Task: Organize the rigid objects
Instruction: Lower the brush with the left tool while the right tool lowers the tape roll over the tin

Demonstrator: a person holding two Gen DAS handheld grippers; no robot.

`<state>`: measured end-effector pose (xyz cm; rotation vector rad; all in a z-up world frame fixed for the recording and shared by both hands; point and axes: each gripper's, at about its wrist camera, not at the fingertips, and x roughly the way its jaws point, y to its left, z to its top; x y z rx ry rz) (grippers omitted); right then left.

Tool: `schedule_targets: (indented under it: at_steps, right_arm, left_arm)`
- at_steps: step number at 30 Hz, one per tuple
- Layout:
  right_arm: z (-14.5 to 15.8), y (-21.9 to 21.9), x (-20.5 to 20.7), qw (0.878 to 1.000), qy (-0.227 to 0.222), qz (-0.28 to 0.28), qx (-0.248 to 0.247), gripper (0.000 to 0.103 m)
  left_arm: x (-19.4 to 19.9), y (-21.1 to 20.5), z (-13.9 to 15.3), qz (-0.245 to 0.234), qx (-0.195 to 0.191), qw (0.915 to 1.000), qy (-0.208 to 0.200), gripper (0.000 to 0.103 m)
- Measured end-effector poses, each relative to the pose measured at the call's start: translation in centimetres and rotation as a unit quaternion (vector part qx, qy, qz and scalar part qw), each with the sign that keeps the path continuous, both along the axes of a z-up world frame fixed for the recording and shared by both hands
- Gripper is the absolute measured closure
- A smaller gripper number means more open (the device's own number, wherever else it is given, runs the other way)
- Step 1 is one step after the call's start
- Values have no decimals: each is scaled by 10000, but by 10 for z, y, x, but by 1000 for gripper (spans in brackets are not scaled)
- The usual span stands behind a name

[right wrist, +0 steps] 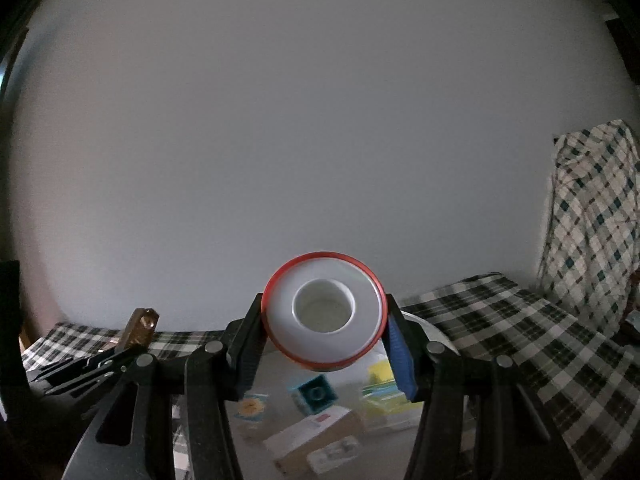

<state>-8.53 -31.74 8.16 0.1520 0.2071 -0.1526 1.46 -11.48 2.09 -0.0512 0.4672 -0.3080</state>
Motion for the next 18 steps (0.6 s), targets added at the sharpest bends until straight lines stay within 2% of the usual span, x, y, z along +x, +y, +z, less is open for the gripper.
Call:
schedule_targets:
  at_steps: [9,18]
  right_arm:
    - [2,-35,2,9993,-4,-376,82,46]
    - [-4,-64,15,9975,127,-698,40,46]
  left_arm:
    - [3,-34,3,-235,40,9997,-25,89]
    - [11,-68,-1,-380,237,9990,6,89]
